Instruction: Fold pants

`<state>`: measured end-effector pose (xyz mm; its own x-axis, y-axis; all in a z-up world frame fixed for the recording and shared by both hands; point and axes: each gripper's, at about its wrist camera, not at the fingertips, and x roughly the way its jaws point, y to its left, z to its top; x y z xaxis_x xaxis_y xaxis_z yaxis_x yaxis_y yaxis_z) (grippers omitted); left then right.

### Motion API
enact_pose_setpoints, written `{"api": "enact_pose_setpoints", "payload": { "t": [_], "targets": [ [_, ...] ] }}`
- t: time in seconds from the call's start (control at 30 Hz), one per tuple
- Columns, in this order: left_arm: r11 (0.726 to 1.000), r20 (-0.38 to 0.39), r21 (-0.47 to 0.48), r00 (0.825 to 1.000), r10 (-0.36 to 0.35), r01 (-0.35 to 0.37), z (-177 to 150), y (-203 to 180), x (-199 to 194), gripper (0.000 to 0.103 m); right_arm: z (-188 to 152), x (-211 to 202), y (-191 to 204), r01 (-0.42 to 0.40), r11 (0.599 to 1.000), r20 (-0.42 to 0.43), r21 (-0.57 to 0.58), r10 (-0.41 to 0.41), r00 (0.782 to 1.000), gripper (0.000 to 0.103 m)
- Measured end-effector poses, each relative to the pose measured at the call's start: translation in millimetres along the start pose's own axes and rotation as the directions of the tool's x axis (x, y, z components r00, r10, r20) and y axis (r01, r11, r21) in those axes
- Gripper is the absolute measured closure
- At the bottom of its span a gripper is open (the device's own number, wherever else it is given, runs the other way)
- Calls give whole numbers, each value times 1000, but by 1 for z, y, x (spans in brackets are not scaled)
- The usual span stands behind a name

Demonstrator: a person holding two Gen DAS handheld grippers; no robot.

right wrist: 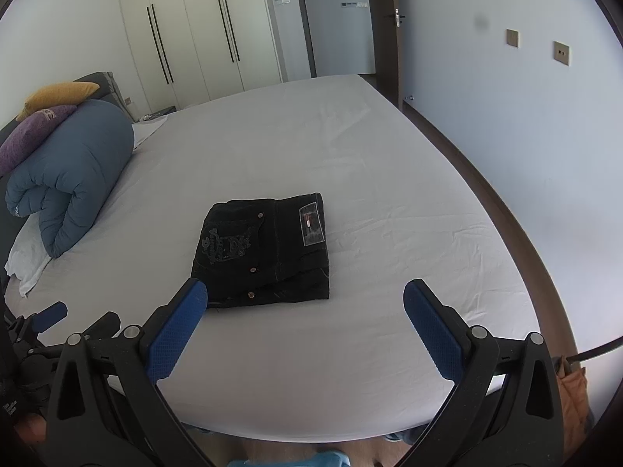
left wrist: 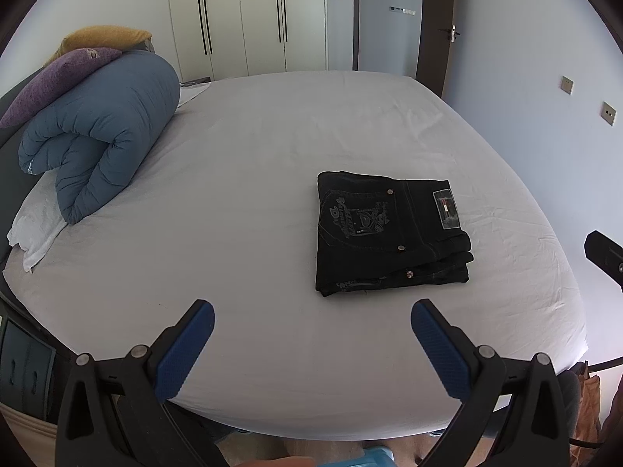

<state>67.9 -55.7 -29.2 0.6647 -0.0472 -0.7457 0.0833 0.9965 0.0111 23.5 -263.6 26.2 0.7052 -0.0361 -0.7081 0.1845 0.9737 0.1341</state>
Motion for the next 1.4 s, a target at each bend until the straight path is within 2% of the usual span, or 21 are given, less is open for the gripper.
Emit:
{"api": "enact_pose_setpoints", "payload": {
  "t": [1.4],
  "targets": [
    [1000,-12,-18,1000,-21,20,-5,-2,2,0,-17,8,17,2,1000,-36,-12,-3,999,0]
  ]
}}
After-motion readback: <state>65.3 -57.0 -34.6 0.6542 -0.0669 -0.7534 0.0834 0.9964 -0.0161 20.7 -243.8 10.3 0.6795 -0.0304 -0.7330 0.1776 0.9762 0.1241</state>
